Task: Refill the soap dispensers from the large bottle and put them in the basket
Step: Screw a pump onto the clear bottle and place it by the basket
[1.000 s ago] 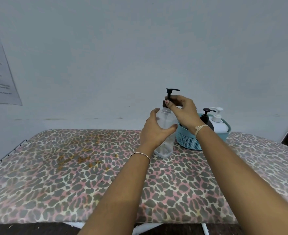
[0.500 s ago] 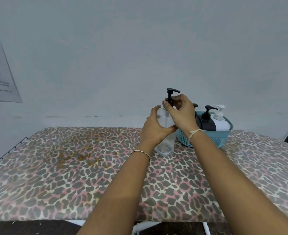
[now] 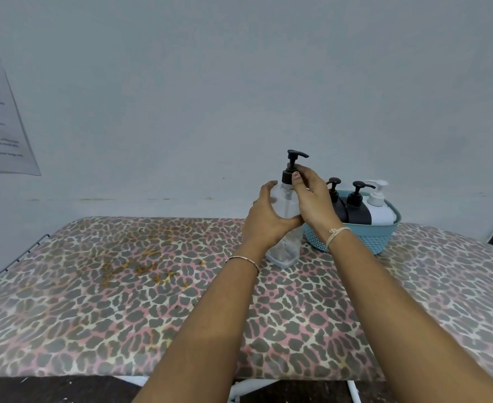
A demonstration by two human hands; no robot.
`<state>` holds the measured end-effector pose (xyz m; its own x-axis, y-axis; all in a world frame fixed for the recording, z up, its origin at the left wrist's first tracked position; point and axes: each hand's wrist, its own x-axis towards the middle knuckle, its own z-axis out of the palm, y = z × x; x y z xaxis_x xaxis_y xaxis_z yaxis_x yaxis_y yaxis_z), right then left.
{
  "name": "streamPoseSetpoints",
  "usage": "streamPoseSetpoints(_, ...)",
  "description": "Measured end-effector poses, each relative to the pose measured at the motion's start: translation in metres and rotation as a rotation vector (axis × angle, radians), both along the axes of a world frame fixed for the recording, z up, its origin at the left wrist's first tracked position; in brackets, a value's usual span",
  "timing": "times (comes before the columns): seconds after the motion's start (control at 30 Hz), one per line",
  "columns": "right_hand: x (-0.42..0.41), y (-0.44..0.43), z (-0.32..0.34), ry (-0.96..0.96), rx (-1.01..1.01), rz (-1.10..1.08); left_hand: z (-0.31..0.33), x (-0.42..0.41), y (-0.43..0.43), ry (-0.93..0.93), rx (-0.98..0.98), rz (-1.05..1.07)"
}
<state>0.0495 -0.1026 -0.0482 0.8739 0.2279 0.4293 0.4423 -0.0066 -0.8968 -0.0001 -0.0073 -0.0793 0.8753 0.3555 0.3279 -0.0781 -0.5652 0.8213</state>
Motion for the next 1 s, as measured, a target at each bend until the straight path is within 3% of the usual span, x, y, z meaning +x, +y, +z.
streamPoseSetpoints(0.37, 0.002, -0.001, -0.002, 0.058, 0.086, -0.009, 0.0, 0.003, 0.0, -0.001, -0.003, -0.007)
streamPoseSetpoints(0.77, 0.003, 0.0, -0.005, -0.011, 0.093, -0.062, -0.003, 0.006, 0.003, -0.001, -0.026, -0.03)
streamPoseSetpoints(1.0, 0.001, 0.0, -0.002, 0.039, 0.022, -0.007, 0.005, 0.008, 0.02, 0.063, -0.133, -0.182)
